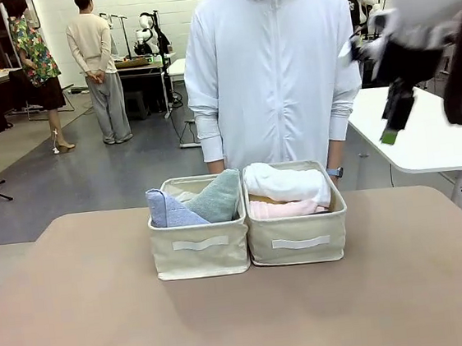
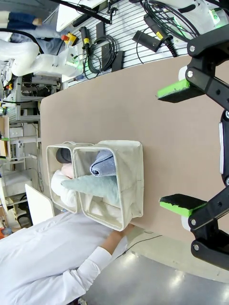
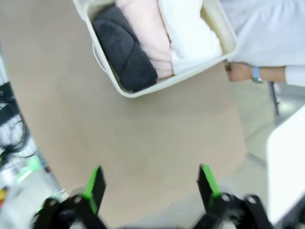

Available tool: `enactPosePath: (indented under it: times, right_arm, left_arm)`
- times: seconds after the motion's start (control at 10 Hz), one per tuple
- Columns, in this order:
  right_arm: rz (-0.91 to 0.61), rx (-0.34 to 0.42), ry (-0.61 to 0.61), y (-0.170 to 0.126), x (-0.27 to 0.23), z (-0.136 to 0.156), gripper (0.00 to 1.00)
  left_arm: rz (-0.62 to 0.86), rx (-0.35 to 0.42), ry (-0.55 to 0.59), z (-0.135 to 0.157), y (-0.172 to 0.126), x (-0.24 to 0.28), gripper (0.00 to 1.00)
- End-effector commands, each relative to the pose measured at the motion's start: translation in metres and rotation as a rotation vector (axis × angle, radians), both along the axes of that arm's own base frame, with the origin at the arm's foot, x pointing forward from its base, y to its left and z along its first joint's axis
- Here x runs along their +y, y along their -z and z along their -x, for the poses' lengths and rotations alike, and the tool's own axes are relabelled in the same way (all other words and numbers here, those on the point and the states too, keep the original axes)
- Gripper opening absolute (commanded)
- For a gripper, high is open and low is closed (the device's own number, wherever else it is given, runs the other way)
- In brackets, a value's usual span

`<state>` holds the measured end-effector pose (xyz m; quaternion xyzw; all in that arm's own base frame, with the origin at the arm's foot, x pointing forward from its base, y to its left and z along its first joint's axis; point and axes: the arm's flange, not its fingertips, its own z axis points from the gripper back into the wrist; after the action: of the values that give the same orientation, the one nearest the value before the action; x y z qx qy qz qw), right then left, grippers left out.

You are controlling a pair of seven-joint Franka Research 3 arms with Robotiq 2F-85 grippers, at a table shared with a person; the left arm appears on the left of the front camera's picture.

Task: Sort the towels based on their folding style.
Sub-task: Pick up another triangle-folded towel from the table and place it in the left Fabric basket.

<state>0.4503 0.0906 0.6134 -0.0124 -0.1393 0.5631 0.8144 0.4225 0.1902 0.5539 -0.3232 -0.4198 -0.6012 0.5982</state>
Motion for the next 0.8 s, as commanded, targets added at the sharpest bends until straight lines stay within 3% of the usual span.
enactPosePath:
  times: [0.0,0.1,0.3,0.7]
  right_arm:
    - [-0.32,-0.03,-0.261,-0.02,-0.105,0.018,1.0]
    - [-0.445,-0.071,-0.367,-0.012,-0.15,0.019,1.0]
    - [-0.644,-0.153,-0.427,0.014,-0.223,0.007,1.0]
    - [-0.949,-0.224,-0.48,0.023,-0.282,-0.002,1.0]
  left_arm:
    - [0.01,-0.017,-0.003,0.0,-0.002,-0.001,1.0]
    - [0.01,-0.017,-0.003,0.0,-0.002,-0.001,1.0]
    - [0.01,-0.017,-0.003,0.0,-0.002,-0.001,1.0]
    - [0.01,-0.017,-0.003,0.0,-0.002,-0.001,1.0]
